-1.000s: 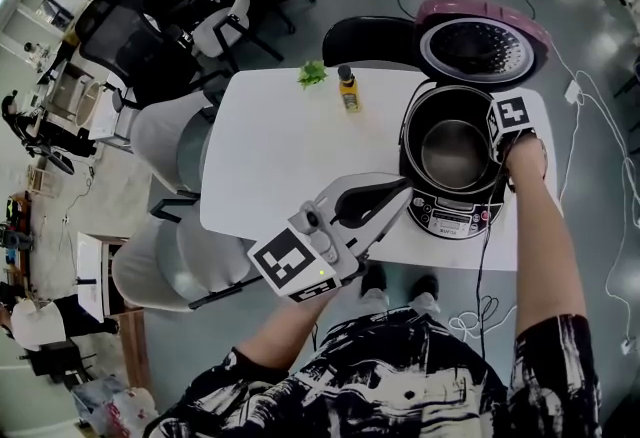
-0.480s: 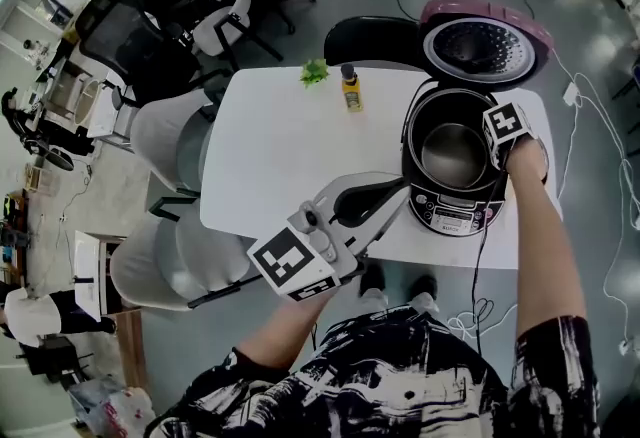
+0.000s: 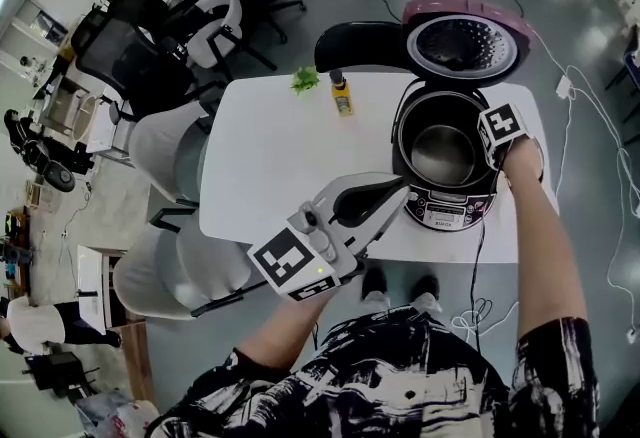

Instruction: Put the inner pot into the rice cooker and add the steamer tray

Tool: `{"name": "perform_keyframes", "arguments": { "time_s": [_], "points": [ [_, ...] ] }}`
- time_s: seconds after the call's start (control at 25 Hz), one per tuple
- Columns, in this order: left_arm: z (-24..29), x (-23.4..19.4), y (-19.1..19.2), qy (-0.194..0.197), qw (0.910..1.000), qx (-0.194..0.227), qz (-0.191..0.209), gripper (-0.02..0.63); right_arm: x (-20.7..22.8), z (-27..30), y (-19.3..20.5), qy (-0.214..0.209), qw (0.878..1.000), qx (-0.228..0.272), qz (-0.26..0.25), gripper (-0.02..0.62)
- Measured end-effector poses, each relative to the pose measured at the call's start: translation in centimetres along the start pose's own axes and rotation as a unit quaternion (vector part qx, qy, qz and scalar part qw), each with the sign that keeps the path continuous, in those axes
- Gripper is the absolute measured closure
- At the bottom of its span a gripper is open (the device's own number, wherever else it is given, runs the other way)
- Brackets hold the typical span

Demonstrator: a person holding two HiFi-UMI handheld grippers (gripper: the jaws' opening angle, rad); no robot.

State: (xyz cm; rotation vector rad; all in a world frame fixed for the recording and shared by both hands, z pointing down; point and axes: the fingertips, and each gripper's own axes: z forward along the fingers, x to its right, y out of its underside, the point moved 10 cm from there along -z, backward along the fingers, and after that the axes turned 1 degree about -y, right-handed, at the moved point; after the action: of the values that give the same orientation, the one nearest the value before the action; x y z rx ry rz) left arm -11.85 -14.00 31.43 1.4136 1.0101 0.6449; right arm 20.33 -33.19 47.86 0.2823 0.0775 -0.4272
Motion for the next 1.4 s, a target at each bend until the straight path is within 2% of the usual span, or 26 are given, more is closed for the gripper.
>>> {"name": "perform_keyframes", "arguments": {
  "time_s": [0.2,0.36,0.52,0.64,0.72,0.88,1.0,1.16,1.4],
  "points": [
    [1.1,0.5,0.2,0.013,0.9999,-0.002,0.001,0.601,1.6,-2.7,-0.3,0.013,0.999,0.043,-0.006,0.512],
    [2.5,1.2,0.4,0.029,0.9996,-0.006,0.001,0.601,2.4,-5.7,0.4,-0.033,0.992,0.117,0.012,0.517],
    [4.4,2.0,0.4,0.055,0.9984,-0.008,0.005,0.601,3.9,-9.1,4.1,-0.095,0.972,0.211,0.044,0.520],
    [6.0,3.1,0.4,0.072,0.9973,-0.013,0.005,0.601,7.4,-10.8,10.5,-0.114,0.955,0.254,0.104,0.522],
    [7.1,3.7,0.7,0.082,0.9964,-0.019,0.002,0.601,10.7,-9.8,15.6,-0.094,0.952,0.243,0.157,0.522],
    [8.9,4.6,1.3,0.098,0.9946,-0.034,0.002,0.601,15.9,-4.4,25.5,-0.053,0.953,0.162,0.249,0.520],
    [10.0,5.1,1.6,0.103,0.9938,-0.042,0.001,0.601,16.9,0.2,30.7,-0.061,0.951,0.103,0.283,0.491],
    [11.3,5.6,2.3,0.103,0.9930,-0.056,0.003,0.601,17.4,5.0,33.5,-0.067,0.941,0.074,0.323,0.488],
    [11.5,5.5,2.9,0.083,0.9936,-0.076,0.004,0.601,18.4,9.1,34.4,-0.063,0.933,0.041,0.353,0.488]
  ]
}}
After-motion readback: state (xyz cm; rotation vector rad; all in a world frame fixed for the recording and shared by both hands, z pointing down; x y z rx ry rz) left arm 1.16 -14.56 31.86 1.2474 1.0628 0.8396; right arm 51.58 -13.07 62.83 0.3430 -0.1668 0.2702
